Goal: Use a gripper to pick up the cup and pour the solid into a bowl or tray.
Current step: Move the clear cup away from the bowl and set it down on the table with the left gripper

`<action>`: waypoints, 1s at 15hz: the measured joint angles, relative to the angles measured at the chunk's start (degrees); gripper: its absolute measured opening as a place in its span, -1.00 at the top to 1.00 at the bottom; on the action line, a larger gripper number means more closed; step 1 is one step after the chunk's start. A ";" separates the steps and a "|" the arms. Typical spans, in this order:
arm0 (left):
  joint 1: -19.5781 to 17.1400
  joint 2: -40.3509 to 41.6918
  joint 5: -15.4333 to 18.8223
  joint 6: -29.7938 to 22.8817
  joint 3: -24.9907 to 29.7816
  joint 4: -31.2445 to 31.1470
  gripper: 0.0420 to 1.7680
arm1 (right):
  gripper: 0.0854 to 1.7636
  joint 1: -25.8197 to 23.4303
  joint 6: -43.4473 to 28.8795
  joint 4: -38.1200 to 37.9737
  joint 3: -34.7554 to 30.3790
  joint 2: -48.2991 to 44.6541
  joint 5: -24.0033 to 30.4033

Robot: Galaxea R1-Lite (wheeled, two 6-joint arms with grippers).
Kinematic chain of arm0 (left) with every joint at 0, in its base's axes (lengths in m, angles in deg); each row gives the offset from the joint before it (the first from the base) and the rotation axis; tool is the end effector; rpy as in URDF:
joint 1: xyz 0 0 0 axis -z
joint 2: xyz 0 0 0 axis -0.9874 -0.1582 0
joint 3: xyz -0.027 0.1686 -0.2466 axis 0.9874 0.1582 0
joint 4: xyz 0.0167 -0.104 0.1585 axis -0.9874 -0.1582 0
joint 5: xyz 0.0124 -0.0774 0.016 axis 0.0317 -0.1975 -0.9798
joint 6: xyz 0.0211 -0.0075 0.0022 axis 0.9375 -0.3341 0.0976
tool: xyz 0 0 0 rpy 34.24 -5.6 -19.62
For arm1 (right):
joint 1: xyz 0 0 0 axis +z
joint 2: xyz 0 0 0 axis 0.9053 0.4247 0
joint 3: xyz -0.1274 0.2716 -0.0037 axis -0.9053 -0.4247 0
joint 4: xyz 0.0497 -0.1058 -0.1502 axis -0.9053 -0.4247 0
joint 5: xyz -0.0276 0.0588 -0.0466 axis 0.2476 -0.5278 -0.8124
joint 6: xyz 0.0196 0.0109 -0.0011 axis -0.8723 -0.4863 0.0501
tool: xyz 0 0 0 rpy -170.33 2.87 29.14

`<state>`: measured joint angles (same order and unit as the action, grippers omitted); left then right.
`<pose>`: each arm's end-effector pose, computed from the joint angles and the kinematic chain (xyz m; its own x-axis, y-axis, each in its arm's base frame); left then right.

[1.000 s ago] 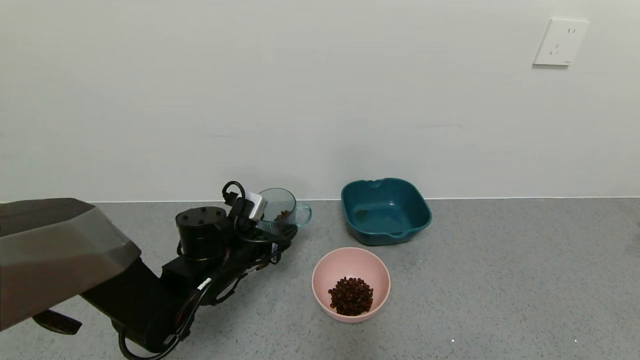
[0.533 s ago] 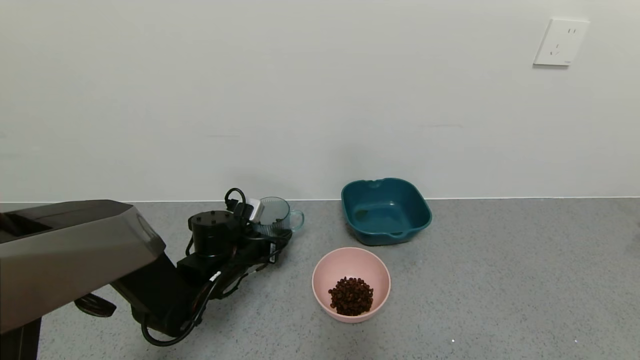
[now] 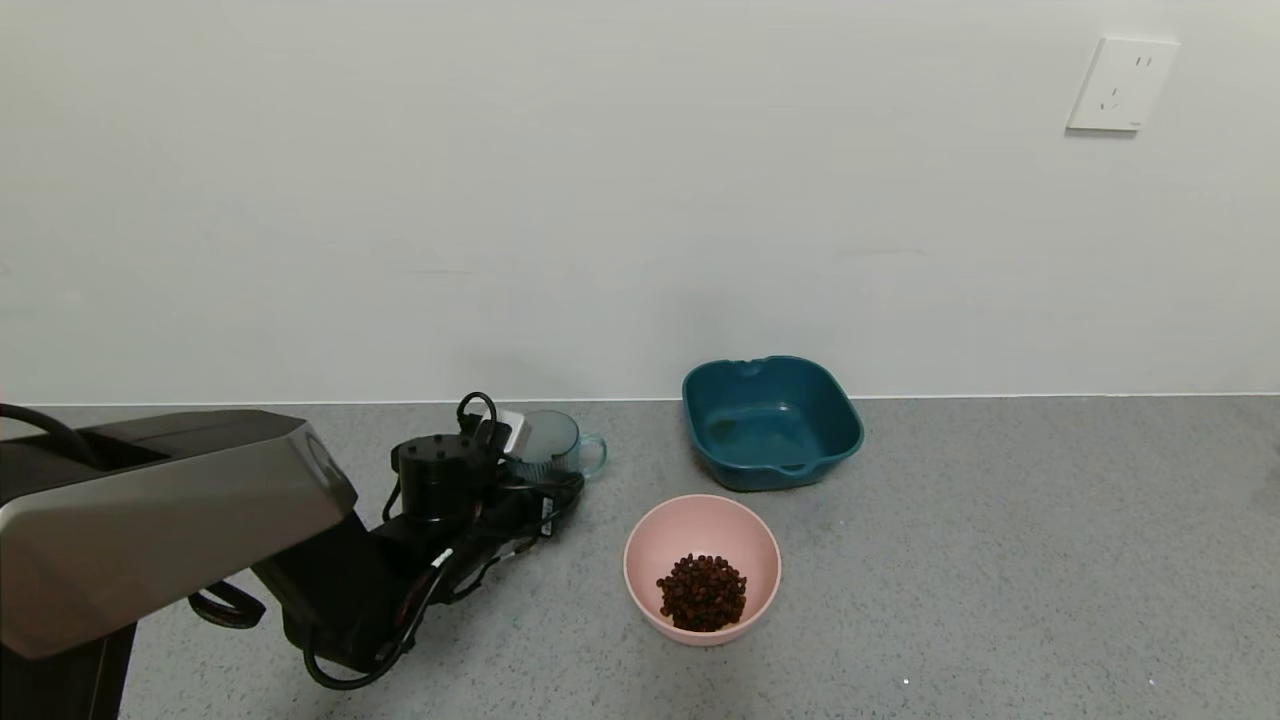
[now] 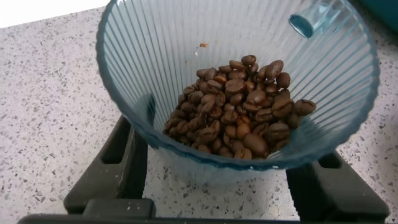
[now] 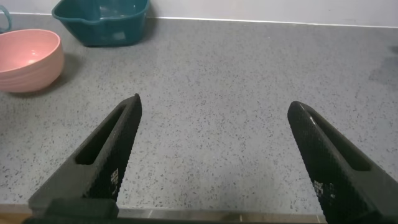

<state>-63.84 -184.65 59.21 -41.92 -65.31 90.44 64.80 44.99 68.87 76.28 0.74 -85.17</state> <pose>0.3583 -0.1092 0.0319 0.9202 -0.2536 -0.2983 0.2800 0.9588 0.0486 -0.0230 0.0001 0.0760 1.0000 -0.0029 0.0013 0.0029 1.0000 0.0043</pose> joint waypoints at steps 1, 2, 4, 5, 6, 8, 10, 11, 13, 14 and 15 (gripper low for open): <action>0.00 -0.09 0.04 0.00 0.02 -0.04 -0.52 | -0.94 0.00 0.00 -0.02 0.00 0.00 0.00; 0.00 -0.06 0.04 0.00 0.13 -0.04 -0.59 | -0.94 0.00 -0.02 0.00 0.00 0.00 0.00; 0.11 0.13 0.04 -0.04 0.29 0.05 -0.66 | -0.94 0.00 -0.02 0.00 0.00 0.00 0.00; 0.20 0.27 0.04 -0.09 0.41 0.05 -0.70 | -0.94 -0.02 -0.02 0.00 0.00 0.00 0.00; 0.24 0.37 0.04 -0.09 0.51 0.05 -0.72 | -0.94 -0.02 -0.02 0.00 0.00 0.00 0.02; 0.37 0.72 0.04 -0.09 0.88 -0.04 -0.77 | -0.94 -0.02 -0.02 -0.02 0.00 0.00 0.00; 0.41 1.27 0.04 -0.09 1.21 -0.28 -0.81 | -0.94 -0.02 0.00 0.00 0.00 0.00 0.00; 0.41 1.82 0.01 -0.06 1.54 -1.19 -0.83 | -0.94 -0.02 -0.02 0.00 0.00 0.00 0.00; 0.33 3.75 0.00 -0.69 2.41 -4.72 -0.85 | -0.94 -0.02 0.00 0.00 0.00 0.00 0.00; 0.17 5.23 0.00 -1.19 2.84 -6.81 -0.86 | -0.94 -0.02 -0.02 0.00 0.00 0.00 0.02; 0.06 6.73 -0.05 -1.44 3.44 -8.50 -0.87 | -0.94 -0.02 -0.02 0.00 0.00 0.00 0.00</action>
<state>-63.78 -177.92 59.16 -43.36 -61.87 81.94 64.77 44.97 68.87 76.28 0.74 -85.17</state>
